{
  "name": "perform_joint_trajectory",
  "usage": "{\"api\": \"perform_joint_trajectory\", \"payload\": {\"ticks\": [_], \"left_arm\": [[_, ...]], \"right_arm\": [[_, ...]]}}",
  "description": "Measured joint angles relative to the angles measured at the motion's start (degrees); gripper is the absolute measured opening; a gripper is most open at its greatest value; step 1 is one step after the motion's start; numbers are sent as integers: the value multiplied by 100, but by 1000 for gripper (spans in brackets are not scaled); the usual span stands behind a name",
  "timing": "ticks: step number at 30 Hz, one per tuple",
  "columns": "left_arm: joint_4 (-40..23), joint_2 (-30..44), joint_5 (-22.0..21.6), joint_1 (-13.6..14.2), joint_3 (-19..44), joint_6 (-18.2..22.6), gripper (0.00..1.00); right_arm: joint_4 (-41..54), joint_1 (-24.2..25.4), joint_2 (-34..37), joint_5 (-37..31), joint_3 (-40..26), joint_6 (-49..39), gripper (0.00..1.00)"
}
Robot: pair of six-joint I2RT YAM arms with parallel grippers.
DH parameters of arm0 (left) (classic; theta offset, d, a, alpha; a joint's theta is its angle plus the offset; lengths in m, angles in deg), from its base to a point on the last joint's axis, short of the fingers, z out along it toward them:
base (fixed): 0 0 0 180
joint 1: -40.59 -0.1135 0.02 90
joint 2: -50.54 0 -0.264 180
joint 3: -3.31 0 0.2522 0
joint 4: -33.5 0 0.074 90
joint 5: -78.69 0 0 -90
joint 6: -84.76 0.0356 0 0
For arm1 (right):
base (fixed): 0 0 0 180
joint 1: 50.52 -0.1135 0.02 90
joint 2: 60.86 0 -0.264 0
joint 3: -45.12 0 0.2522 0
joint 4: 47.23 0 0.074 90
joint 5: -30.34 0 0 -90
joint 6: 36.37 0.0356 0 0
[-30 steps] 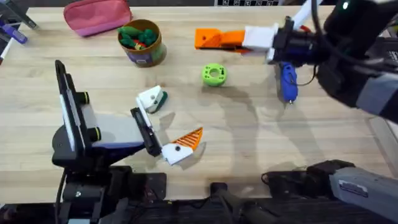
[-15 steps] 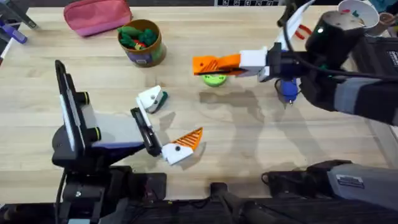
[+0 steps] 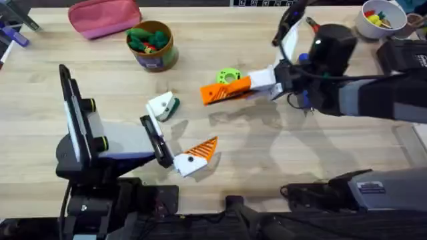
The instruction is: Pick up the gripper from the table and insert it into the empty holder that is missing its gripper. Then pick up a screw, insert it into the mounting hole, and use the screwdriver to tighten it. Finally, clean up the table by picking up the vegetable and placing it into the bucket.
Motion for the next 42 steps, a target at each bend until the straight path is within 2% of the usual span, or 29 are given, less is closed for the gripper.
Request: {"api": "perform_joint_trajectory", "payload": {"ticks": [5, 12, 31, 42], "left_arm": [[0, 1, 0, 0, 0, 2, 986], [0, -1, 1, 0, 0, 0, 985], [0, -1, 1, 0, 0, 1, 985], [0, -1, 1, 0, 0, 0, 985]], "right_arm": [[-1, -228, 439, 383, -353, 85, 6], [-34, -550, 832, 586, -809, 168, 6], [-36, -1221, 1309, 620, -1365, 209, 6], [-13, -1291, 1365, 584, -1387, 353, 6]]}}
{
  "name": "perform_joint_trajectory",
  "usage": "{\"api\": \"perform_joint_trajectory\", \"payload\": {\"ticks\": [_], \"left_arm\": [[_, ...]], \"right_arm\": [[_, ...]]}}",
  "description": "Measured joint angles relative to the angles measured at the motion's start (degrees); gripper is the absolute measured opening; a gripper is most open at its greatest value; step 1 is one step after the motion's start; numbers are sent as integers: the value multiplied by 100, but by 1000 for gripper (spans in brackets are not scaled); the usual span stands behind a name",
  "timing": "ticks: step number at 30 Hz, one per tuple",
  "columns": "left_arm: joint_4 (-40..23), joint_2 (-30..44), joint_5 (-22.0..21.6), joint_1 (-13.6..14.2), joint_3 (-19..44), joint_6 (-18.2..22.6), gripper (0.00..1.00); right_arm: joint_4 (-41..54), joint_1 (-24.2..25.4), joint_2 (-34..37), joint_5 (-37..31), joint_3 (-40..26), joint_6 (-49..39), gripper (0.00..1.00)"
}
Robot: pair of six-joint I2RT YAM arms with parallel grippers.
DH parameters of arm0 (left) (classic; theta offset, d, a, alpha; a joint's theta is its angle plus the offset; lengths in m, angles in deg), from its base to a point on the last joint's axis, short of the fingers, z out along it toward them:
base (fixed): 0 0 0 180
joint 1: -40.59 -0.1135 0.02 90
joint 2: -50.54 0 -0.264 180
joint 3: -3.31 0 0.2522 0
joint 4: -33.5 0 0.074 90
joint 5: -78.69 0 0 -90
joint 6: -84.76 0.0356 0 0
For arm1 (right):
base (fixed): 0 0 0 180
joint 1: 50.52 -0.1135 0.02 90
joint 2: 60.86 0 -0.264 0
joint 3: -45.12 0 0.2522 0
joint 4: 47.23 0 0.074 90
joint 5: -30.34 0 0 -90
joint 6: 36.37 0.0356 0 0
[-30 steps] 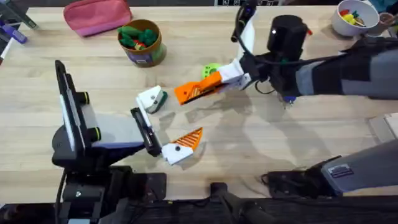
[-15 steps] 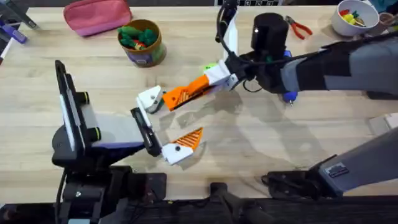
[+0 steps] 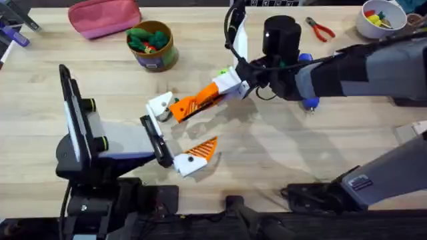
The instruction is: Pick up the gripper from the table and insert it into the empty holder that is missing its gripper. Then pick up a screw, insert it into the mounting hole, and use the screwdriver to tighten it. Finally, clean up the table by picking up the vegetable and placing it into the bucket.
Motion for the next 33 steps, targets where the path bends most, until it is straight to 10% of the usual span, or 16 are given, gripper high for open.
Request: {"api": "perform_joint_trajectory", "payload": {"ticks": [33], "left_arm": [[2, 0, -4, 0, 0, 1, 986]], "right_arm": [[3, -122, 7, -350, -151, 95, 6]]}}
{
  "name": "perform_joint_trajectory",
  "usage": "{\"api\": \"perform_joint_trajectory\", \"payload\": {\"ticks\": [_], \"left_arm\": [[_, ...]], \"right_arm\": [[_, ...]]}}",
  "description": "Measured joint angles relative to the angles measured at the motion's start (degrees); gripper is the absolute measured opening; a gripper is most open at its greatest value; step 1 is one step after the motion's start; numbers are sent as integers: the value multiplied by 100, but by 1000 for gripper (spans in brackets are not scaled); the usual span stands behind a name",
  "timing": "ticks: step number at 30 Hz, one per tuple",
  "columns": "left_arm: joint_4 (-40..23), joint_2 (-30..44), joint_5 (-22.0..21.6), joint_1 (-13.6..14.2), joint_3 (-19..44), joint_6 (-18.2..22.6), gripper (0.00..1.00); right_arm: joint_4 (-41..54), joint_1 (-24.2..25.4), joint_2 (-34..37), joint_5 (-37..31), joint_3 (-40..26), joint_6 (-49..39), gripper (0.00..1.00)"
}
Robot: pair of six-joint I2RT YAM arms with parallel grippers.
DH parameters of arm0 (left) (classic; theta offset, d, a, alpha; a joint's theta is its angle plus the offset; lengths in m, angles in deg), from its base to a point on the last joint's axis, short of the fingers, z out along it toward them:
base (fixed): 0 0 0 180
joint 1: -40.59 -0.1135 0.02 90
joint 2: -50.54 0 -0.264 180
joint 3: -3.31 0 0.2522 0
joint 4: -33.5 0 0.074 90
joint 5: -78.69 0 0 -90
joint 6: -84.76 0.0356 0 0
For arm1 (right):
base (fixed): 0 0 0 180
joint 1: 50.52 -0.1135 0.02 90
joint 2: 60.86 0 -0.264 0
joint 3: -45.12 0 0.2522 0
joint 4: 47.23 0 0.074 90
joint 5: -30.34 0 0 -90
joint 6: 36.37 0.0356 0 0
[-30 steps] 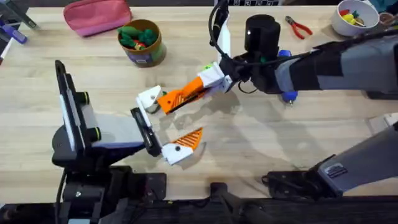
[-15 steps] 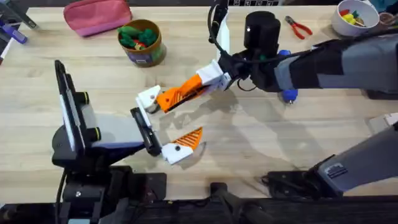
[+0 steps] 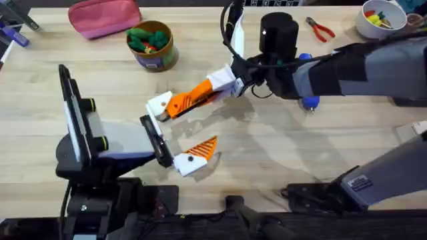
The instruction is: Pick up the gripper from the table and insert it into the empty holder that is missing its gripper. Then pick up a screw, insert it into the mounting hole, and use the screwdriver to tighten it. Finally, clean up the table by picking up the vegetable and placing it into the bucket.
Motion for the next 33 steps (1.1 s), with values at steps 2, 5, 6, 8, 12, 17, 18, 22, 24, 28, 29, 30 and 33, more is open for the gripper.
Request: {"api": "perform_joint_trajectory", "payload": {"ticks": [2, 5, 6, 8, 12, 17, 18, 22, 24, 28, 29, 30, 33], "left_arm": [[0, 0, 0, 0, 0, -1, 986], [0, 0, -4, 0, 0, -7, 985], [0, 0, -7, 0, 0, -19, 986], [0, 0, -13, 0, 0, -21, 986], [0, 0, -13, 0, 0, -25, 986], [0, 0, -13, -1, 0, -62, 986], [0, 1, -13, 0, 0, -64, 986], [0, 0, -13, 0, 0, -67, 985], [0, 1, -13, 0, 0, -67, 986], [0, 2, -13, 0, 0, -80, 985], [0, 0, -13, 0, 0, -84, 985], [0, 2, -13, 0, 0, -89, 985], [-2, 2, -11, 0, 0, -106, 985]], "right_arm": [[0, -4, 0, -20, -2, 0, 6], [-2, -13, 0, -82, -2, 0, 6], [-2, -15, 0, -104, -4, 0, 6], [-2, -17, 0, -134, -4, 0, 6], [-4, -50, 0, -192, -4, 0, 6], [-11, -129, 0, -320, -7, 0, 6], [-13, -146, 0, -346, -7, 0, 6], [-22, -181, 0, -413, -24, 0, 6], [-22, -181, 0, -423, -26, 0, 6], [-28, -196, 0, -466, -26, 17, 6], [-35, -199, 0, -487, -26, 22, 6], [-45, -203, 0, -519, -26, 25, 6], [-59, -206, 0, -584, -24, 46, 6]]}}
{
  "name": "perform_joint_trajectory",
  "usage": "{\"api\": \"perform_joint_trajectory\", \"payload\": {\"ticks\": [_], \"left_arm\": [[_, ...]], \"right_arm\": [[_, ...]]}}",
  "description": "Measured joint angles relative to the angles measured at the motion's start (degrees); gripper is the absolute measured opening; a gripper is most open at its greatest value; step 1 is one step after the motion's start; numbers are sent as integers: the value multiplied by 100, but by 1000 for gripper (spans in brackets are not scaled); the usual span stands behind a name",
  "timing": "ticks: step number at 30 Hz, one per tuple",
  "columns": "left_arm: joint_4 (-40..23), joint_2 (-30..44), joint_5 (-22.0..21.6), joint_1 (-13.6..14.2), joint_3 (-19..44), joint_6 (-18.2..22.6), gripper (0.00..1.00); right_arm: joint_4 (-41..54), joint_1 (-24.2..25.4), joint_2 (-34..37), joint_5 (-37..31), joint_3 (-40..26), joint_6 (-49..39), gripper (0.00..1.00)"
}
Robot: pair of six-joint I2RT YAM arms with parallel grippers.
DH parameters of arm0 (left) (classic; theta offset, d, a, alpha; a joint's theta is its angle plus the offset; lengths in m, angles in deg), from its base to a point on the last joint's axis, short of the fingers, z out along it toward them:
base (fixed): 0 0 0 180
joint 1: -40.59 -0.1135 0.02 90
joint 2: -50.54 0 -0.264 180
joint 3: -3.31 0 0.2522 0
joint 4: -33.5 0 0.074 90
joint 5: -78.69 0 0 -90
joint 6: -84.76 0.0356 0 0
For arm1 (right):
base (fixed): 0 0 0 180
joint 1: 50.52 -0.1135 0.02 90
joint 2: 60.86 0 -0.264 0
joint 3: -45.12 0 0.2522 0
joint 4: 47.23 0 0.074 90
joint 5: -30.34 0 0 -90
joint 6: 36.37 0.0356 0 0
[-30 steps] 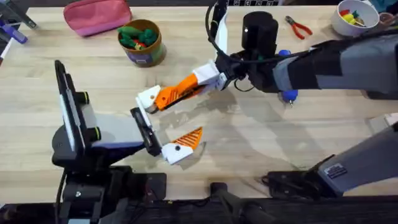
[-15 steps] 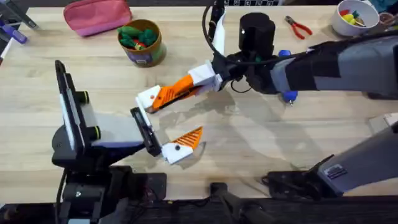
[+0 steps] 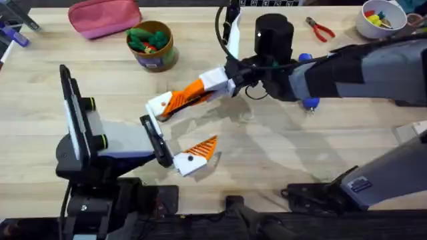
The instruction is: Pick up the gripper from the table and insert it into the empty holder that is missing its gripper. Then pick up a screw, insert it into the mounting hole, and use the screwdriver to tighten it. Finally, clean up the table by picking up the vegetable and placing it into the bucket.
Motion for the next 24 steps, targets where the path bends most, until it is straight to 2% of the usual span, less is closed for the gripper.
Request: {"api": "perform_joint_trajectory", "payload": {"ticks": [24], "left_arm": [[2, 0, -9, -11, 0, -24, 985]], "right_arm": [[-78, -183, 0, -212, 0, 147, 6]]}}
